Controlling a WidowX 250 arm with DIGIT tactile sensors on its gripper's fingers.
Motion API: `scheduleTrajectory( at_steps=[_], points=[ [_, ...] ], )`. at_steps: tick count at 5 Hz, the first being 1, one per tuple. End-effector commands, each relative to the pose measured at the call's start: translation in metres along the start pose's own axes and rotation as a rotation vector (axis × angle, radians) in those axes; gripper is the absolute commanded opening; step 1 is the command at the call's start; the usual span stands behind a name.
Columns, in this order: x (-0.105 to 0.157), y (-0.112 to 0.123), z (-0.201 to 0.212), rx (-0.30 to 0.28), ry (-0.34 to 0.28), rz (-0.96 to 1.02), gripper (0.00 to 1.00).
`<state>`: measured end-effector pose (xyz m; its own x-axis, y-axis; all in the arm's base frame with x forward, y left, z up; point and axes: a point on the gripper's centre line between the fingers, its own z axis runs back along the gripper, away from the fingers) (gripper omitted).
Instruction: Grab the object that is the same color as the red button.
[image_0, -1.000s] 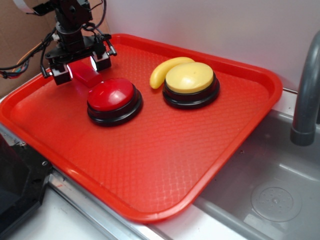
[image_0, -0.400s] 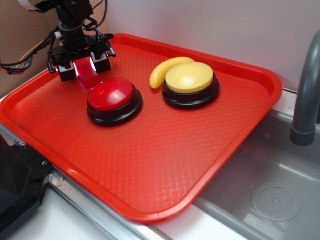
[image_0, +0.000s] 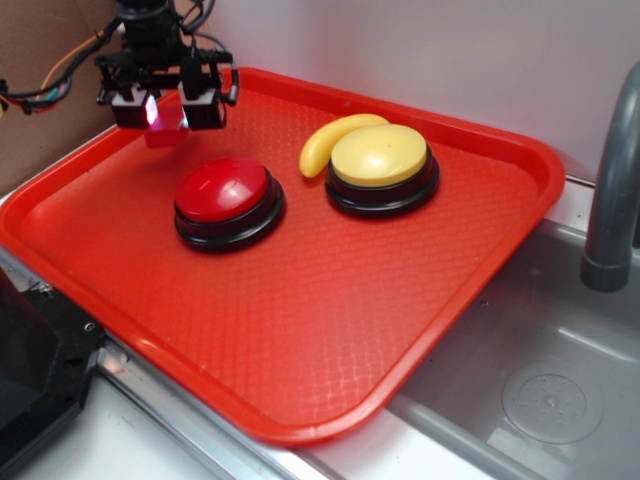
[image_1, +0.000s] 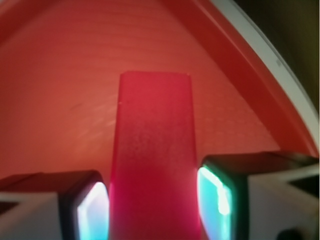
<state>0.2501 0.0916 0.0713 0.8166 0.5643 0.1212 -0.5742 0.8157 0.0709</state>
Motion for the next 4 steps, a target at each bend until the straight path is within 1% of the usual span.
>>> scheduleTrajectory(
  at_steps=[1, 2, 3, 4],
  points=[
    [-0.034, -0.038, 0.077, -0.152, -0.019, -0.478, 0.00],
    [-0.071, -0.051, 0.097, -0.199, -0.034, -0.724, 0.00],
    [-0.099, -0.055, 0.105, -0.203, -0.064, -0.828, 0.00],
    [-0.085, -0.046, 0.095, -0.191, -0.040, -0.738, 0.00]
  ],
)
